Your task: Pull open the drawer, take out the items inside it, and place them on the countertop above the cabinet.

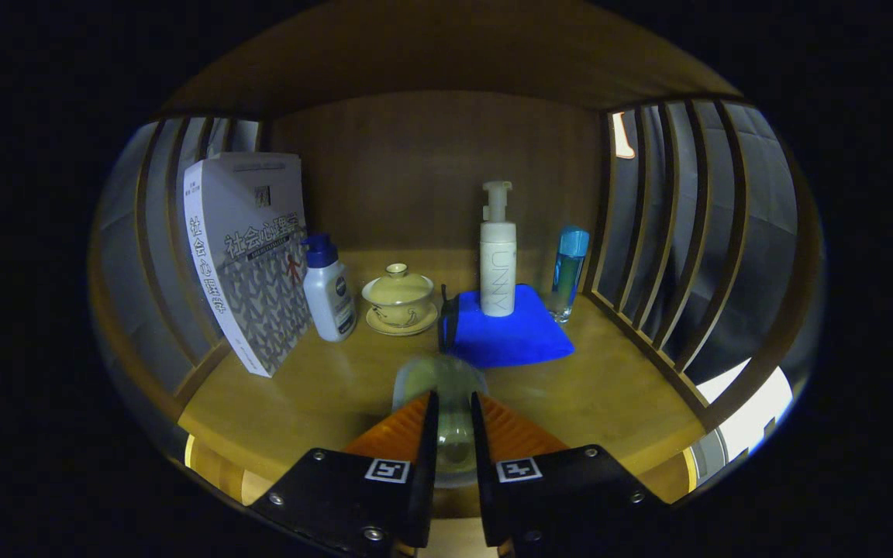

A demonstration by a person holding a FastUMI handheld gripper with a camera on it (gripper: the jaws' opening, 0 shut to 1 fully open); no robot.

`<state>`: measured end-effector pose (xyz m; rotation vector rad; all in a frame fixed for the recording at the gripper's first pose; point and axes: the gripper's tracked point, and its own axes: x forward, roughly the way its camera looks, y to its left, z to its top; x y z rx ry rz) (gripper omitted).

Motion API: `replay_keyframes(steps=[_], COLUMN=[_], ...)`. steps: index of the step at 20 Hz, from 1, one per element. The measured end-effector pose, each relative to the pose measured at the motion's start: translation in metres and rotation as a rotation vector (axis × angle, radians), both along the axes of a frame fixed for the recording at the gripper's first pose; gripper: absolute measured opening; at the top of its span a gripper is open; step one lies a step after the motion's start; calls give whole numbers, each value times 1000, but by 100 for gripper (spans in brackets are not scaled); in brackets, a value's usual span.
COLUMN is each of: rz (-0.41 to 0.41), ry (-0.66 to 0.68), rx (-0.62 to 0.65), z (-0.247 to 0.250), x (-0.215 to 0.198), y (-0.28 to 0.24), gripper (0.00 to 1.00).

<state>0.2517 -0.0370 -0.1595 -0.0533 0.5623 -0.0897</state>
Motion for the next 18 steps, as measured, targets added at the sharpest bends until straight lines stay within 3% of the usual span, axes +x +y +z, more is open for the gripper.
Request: replay_keyframes(steps=[3,8,10,15,18], rz=[3,33,43,77,85], ry=[-59,-174,-233,-360,-426], rx=[-35,108,125,19,54], z=[11,43,59,98,106], x=[-2,-35,-57,-127,-172], y=[-3,12,12,17,30], gripper=[33,96,96,95,95])
